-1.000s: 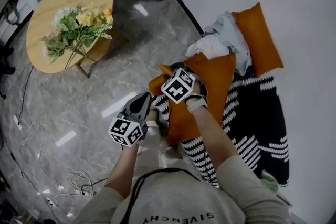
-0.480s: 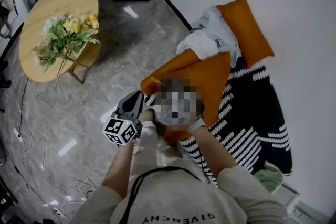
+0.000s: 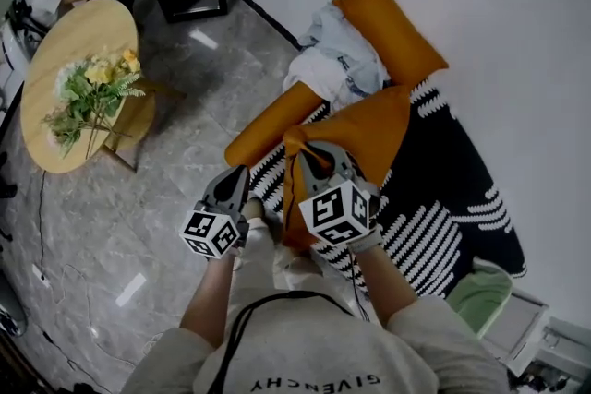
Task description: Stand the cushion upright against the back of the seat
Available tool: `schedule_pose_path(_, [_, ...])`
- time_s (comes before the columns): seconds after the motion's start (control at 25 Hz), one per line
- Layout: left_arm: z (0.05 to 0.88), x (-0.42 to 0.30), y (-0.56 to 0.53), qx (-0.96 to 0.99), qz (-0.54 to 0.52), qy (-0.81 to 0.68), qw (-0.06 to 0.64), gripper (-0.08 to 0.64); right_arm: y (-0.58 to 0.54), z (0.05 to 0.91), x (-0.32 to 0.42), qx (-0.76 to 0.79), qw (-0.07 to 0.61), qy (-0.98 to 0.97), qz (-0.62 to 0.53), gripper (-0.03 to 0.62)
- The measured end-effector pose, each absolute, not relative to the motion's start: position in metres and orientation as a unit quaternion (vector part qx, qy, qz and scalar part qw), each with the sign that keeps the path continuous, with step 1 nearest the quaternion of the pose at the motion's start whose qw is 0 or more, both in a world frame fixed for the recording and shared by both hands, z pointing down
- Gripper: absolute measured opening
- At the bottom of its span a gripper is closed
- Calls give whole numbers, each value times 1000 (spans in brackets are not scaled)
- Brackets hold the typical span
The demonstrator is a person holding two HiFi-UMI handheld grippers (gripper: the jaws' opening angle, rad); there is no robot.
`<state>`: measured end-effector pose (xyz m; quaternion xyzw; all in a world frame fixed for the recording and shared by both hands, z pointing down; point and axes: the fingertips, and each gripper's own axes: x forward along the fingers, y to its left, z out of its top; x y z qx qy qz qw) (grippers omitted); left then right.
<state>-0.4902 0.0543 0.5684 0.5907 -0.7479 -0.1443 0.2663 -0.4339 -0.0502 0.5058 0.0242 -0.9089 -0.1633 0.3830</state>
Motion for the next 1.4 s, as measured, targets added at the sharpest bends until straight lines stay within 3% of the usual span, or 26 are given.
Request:
schedule_pose_path(0.72, [553, -394, -16, 691, -120, -658, 274, 25, -162, 410, -255, 301, 277, -911, -55, 33])
schedule_pose_path(1.0, [551, -346, -54, 737, -109, -602, 287, 25, -202, 404, -167, 398, 276, -874, -28, 32])
schedule_pose_path(1.4, [577, -288, -52, 762, -72, -559, 319, 28, -231, 405, -66, 506, 217, -833, 52, 32])
